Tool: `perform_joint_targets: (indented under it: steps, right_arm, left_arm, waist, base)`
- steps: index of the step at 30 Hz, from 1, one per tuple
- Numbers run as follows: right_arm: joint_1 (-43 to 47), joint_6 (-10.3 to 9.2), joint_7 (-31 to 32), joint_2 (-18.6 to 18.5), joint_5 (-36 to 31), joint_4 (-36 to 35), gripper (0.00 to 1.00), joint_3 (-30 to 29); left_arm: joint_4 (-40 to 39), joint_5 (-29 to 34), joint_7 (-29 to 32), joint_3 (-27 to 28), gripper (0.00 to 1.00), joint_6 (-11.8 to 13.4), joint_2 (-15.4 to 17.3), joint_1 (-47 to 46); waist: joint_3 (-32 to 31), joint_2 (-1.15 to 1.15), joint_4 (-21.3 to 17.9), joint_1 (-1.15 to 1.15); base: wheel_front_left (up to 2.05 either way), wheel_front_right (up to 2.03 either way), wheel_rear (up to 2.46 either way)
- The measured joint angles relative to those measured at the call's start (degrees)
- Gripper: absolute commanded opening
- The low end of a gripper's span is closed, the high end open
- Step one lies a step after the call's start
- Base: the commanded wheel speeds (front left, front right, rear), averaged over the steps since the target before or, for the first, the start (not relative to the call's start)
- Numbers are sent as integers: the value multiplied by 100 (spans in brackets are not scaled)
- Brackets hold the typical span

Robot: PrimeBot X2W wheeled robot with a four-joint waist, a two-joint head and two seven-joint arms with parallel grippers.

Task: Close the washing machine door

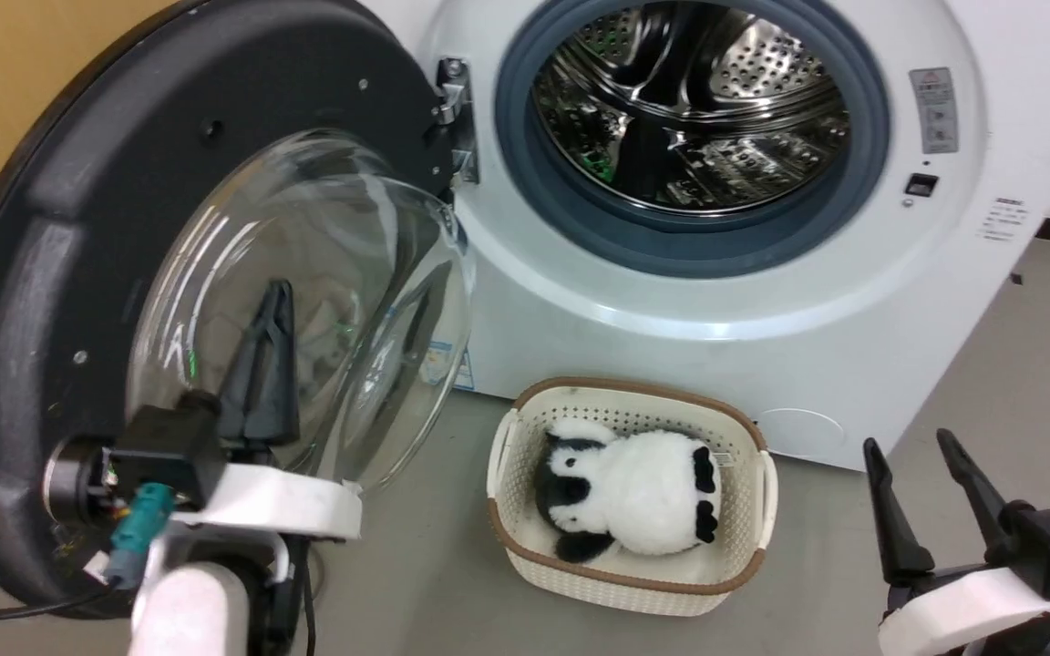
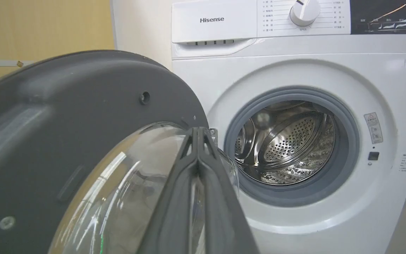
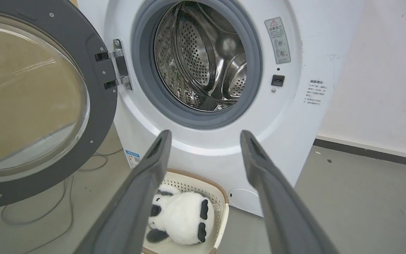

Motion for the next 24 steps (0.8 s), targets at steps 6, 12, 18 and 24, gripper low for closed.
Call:
perform_joint_targets:
  steps: [6,12,18,24]
  right_arm:
    - [-1,0,-74,1,41,-18,100,-80]
    - [-3,0,-145,1,79,-27,100,-172]
    - [-15,0,-218,1,91,-35,100,-260]
    - [-29,0,-307,1,93,-45,100,-360]
  left_arm:
    - [-170,-380,-71,247,0,-12,0,-221]
    - [-349,-692,-145,579,0,-113,-1,-516]
    - [-445,-1136,-220,955,0,-175,-1,-834]
    - [-299,-1948,-319,1400,0,-208,47,-1114]
  waist:
    - [49,0,214,0]
    - [108,0,468,0]
    - [169,0,742,0]
    - [265,0,1083,0]
  base:
    - [0,0,0]
    - [0,0,0]
    - [0,0,0]
    - [0,0,0]
